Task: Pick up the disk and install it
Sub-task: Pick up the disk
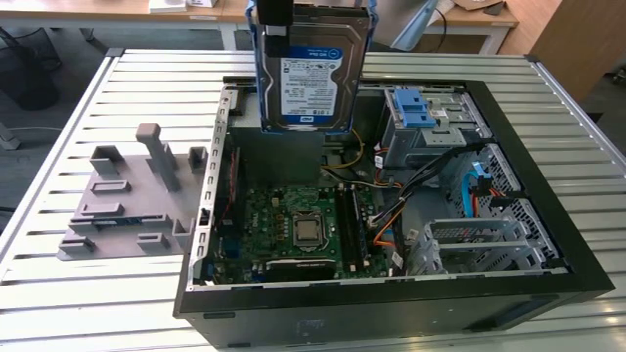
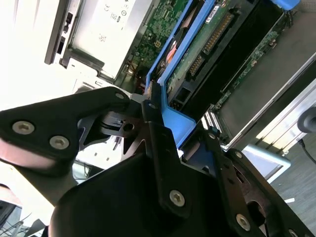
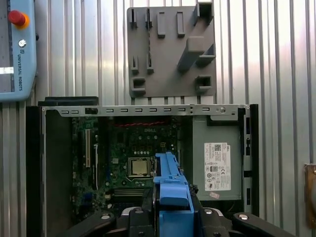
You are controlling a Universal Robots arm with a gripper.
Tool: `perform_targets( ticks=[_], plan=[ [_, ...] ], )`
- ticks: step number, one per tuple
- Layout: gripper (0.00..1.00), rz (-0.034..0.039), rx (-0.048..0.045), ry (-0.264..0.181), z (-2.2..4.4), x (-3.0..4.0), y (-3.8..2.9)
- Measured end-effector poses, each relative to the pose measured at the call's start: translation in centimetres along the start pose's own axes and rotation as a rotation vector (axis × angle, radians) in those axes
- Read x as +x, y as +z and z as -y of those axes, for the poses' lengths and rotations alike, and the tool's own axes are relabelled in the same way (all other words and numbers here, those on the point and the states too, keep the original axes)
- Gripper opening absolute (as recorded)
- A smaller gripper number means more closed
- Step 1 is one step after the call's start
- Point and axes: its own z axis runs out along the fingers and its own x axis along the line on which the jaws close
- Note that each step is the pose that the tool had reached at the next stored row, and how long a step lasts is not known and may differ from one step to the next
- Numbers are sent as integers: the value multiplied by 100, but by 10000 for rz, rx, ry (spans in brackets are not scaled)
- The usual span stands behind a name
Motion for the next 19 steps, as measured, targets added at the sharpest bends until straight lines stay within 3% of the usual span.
perform_targets(
  ticks=[6,19],
  plan=[
    [37,1,1,36,136,-5,-1],
    [37,2,3,106,369,7,-4]
  ],
)
